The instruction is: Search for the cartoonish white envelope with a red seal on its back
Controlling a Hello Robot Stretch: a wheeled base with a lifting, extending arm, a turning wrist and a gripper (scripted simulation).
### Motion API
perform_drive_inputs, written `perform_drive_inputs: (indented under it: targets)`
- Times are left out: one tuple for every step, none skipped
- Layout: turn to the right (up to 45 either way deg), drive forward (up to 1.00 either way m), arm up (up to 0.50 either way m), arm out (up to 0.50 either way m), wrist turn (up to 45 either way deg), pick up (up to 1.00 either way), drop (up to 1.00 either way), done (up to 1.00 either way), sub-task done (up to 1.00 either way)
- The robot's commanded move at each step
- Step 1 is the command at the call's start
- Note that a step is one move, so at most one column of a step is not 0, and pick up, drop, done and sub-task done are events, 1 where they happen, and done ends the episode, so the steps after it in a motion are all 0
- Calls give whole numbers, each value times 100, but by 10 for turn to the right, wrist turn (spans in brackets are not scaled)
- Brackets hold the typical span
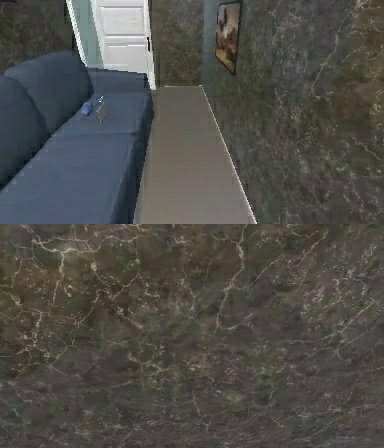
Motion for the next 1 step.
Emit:
perform_drive_inputs:
  targets:
    - [-30,0,0,0,0,0,0,0,0]
